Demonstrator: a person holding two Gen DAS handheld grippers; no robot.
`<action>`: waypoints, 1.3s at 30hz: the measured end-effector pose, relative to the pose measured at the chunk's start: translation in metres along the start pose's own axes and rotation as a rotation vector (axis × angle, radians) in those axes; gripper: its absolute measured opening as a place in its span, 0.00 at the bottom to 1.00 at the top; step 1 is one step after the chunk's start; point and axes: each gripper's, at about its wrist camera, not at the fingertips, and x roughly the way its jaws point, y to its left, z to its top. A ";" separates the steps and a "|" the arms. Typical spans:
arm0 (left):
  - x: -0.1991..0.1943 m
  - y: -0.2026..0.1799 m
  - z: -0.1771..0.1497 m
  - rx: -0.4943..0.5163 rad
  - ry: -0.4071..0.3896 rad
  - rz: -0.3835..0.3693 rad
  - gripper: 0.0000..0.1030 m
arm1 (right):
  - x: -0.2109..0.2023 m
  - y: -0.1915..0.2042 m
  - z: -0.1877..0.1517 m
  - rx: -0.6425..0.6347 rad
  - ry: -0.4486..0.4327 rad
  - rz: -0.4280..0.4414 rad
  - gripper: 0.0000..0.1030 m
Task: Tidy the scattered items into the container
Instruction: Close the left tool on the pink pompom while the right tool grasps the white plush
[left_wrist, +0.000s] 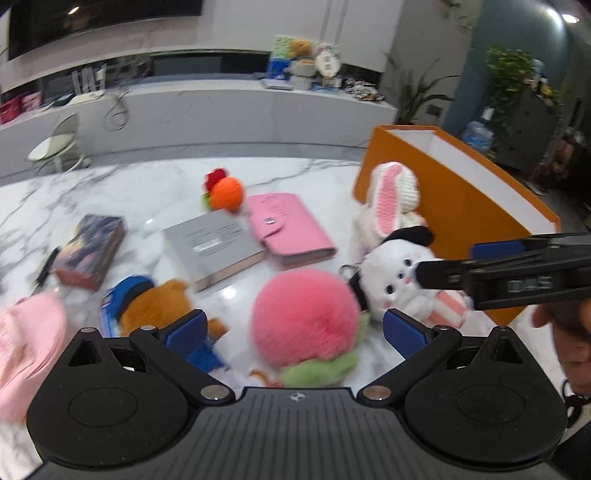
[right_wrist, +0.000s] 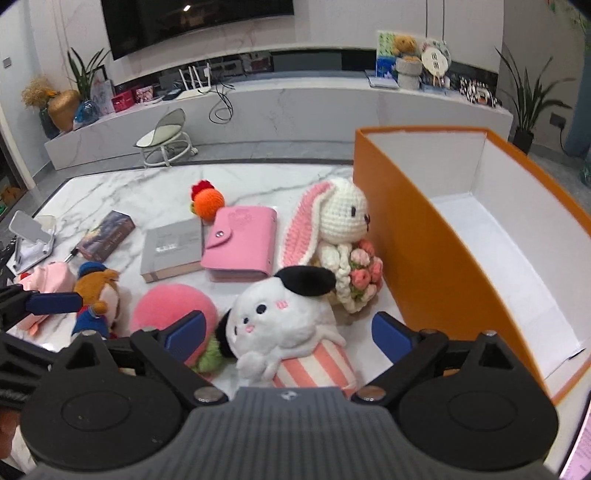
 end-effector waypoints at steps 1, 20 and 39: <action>0.004 -0.002 0.000 0.012 -0.001 -0.012 1.00 | 0.005 -0.001 0.000 0.000 0.008 -0.003 0.84; 0.060 -0.018 -0.008 0.114 0.057 -0.035 1.00 | 0.051 -0.008 -0.004 0.014 0.107 0.101 0.80; 0.089 -0.027 -0.014 0.253 0.029 0.059 1.00 | 0.066 -0.013 -0.005 0.002 0.156 0.138 0.77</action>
